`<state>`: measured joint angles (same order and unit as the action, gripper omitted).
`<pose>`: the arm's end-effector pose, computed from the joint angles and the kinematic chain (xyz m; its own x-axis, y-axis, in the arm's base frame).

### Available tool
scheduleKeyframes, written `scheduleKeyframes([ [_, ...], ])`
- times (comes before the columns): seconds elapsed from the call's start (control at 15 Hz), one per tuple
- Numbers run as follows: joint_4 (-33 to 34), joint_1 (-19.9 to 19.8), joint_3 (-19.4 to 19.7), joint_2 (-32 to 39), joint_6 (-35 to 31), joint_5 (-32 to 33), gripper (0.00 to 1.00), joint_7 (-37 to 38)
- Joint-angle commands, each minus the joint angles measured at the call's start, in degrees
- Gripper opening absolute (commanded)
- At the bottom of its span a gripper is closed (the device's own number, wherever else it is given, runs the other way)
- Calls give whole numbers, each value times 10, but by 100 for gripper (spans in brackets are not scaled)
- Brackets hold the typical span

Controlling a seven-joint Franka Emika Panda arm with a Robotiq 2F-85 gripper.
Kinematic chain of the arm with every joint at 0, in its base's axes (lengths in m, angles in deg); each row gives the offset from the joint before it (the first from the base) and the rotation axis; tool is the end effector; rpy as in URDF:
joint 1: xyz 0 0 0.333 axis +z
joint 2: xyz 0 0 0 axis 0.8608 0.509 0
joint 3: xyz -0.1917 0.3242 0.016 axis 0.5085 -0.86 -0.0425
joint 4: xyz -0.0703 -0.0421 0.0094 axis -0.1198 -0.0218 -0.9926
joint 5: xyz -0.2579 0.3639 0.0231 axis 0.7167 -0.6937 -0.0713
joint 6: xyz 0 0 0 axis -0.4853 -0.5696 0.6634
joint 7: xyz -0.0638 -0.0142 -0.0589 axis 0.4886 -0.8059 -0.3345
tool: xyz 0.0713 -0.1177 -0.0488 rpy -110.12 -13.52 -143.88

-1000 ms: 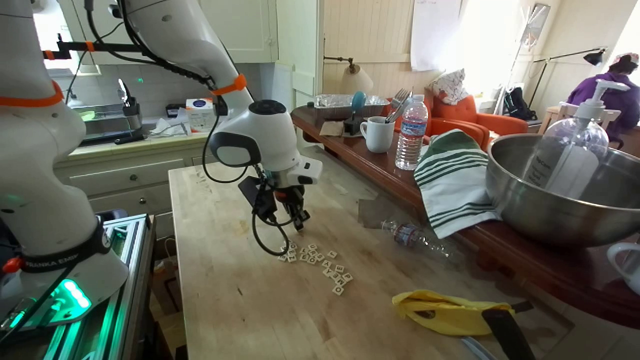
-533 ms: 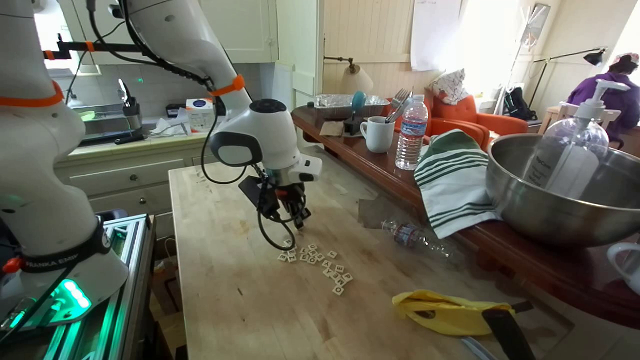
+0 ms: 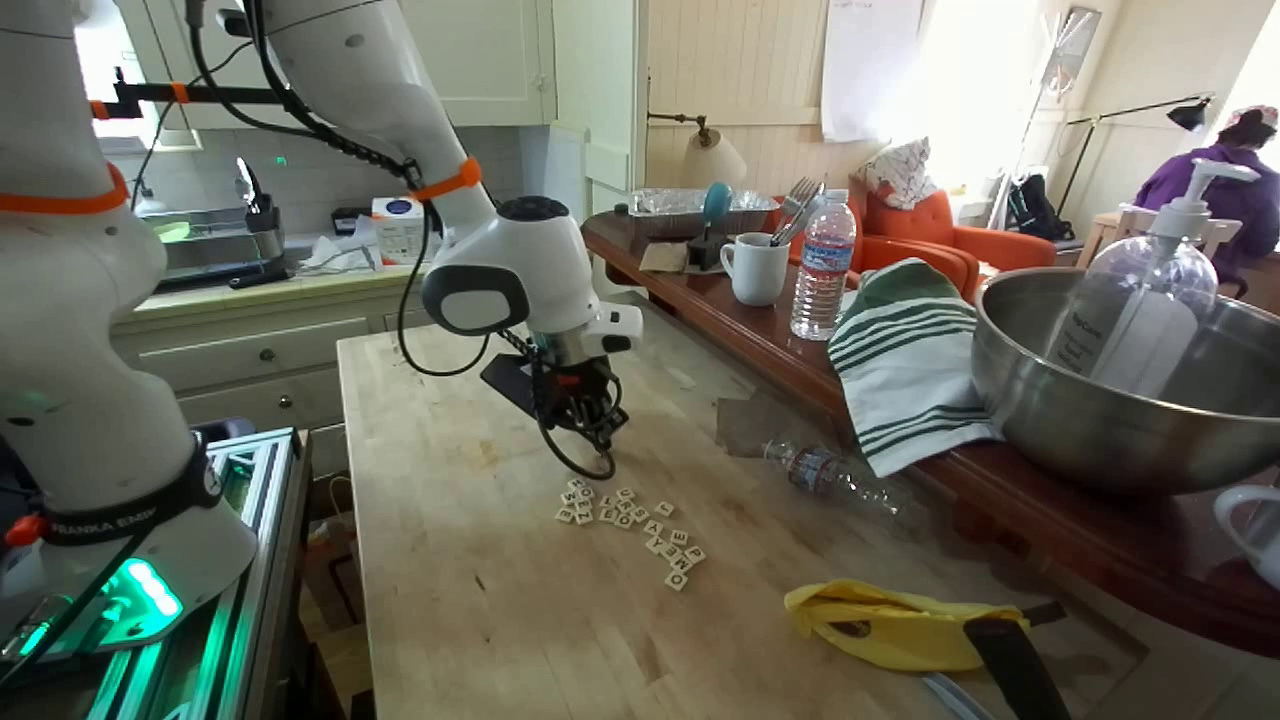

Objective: Use the tile letters to spell the word tale

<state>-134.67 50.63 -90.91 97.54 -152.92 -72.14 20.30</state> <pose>0.4907 -0.0313 0.1841 0.9085 0.3346 0.2503 0.3357 -0.9411 0.0394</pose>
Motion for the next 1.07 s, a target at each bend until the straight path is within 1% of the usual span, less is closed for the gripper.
scheduleKeyframes([
  [0.0, 0, 17, 15, 16, -19, 25, 0, 11],
  [0.47, 1, 34, 31, 17, -22, 47, 0, 15],
  [1.0, 4, 54, 43, 24, -34, 51, 0, 18],
])
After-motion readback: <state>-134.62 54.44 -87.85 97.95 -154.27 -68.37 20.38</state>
